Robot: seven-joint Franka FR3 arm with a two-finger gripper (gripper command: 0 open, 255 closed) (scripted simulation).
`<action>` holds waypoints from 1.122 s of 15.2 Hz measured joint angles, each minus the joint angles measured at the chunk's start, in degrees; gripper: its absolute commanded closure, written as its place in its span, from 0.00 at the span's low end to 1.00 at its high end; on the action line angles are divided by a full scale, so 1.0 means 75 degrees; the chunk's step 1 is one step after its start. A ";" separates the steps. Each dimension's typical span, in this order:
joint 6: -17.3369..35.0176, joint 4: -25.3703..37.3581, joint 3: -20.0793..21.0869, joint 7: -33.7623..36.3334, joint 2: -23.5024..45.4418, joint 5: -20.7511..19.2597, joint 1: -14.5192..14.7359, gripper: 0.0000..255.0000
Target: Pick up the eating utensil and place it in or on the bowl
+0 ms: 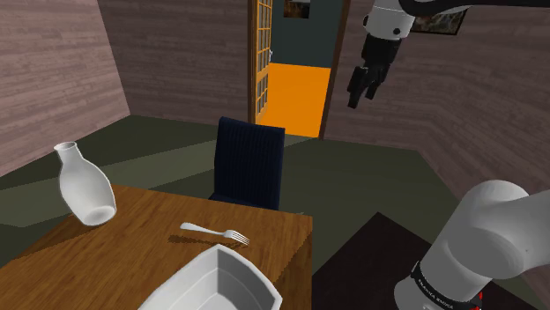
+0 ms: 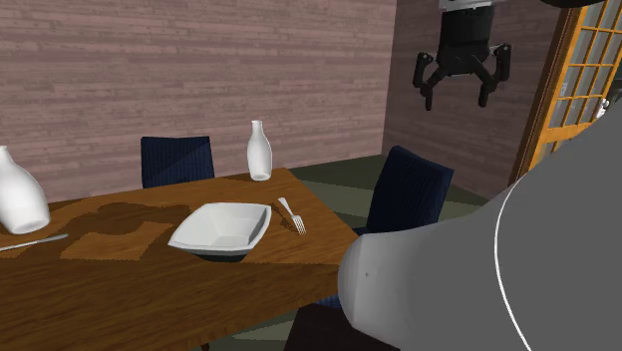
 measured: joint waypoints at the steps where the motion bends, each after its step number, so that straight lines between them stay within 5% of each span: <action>1: 0.0000 0.0000 0.0000 0.0000 0.0000 0.0000 0.0000 0.00; 17: 0.2473 -0.0862 0.1292 0.0928 0.2050 0.0635 0.0841 0.00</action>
